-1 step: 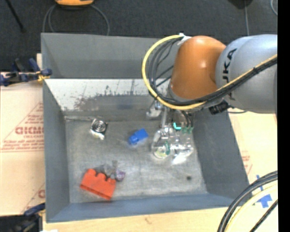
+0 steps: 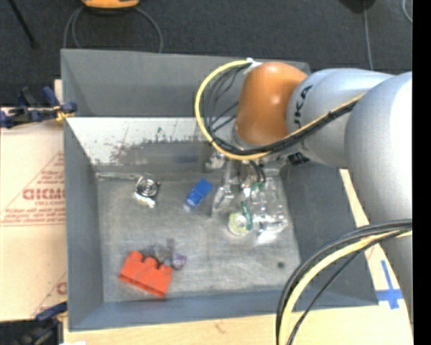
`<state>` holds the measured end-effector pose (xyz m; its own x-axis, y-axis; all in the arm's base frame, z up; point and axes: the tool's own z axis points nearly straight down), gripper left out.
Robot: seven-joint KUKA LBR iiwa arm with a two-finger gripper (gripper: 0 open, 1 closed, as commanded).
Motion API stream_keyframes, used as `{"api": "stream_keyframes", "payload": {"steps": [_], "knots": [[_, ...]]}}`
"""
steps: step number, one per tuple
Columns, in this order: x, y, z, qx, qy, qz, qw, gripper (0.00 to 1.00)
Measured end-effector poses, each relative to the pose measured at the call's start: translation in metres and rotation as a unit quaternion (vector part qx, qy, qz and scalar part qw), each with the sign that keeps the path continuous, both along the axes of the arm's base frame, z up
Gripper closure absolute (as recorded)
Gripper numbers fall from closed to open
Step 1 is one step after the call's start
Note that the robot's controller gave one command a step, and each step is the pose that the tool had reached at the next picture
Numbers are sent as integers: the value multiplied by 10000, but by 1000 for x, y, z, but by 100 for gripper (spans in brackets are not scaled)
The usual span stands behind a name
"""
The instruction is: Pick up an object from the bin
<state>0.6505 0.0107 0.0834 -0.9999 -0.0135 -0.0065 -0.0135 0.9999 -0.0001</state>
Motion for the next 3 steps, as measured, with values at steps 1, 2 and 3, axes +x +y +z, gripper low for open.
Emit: {"api": "stream_keyframes", "payload": {"steps": [1,2,3], "knots": [[2,40,-5,-8,0,-446,9990,0],[2,42,-5,30,0,-939,9956,0],[-4,28,15,7,9,-925,9957,0]]}}
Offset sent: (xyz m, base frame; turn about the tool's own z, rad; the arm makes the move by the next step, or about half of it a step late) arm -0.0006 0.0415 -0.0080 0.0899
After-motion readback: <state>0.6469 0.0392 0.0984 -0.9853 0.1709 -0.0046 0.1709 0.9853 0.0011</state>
